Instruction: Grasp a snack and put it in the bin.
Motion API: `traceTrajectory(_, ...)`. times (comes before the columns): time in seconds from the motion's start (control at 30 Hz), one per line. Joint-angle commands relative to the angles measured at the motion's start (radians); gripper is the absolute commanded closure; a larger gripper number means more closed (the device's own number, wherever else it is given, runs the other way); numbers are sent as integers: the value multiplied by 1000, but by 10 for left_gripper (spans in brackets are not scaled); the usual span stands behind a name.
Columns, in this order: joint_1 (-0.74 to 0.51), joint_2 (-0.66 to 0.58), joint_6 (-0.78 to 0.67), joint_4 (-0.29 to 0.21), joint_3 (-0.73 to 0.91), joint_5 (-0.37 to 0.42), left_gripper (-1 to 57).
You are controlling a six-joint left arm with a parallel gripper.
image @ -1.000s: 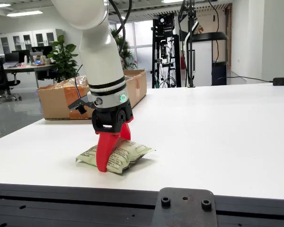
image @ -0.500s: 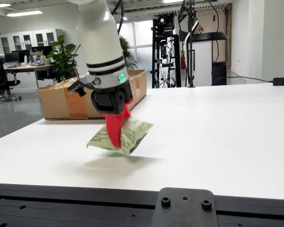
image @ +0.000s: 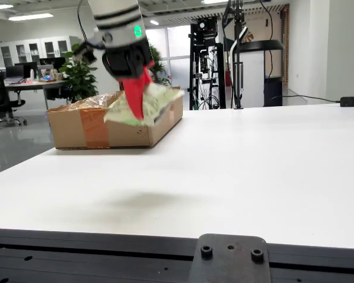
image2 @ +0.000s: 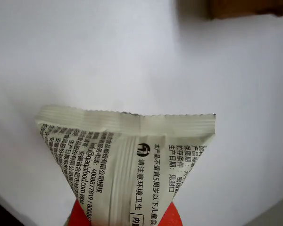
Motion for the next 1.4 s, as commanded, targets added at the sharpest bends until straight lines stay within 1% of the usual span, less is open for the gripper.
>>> traceTrajectory(0.03, 57, -77, 33, 11, 0, 17, 546)
traceTrajectory(0.27, 152, -148, 87, 17, 0, 21, 558)
traceTrajectory(0.5, 227, -153, 138, 21, -30, 9, 564)
traceTrajectory(0.7, 285, -103, 213, 21, -145, 20, 566)
traceTrajectory(1.03, 399, 31, 322, 15, -399, 73, 566)
traceTrajectory(1.4, 530, 124, 354, 12, -591, 76, 565)
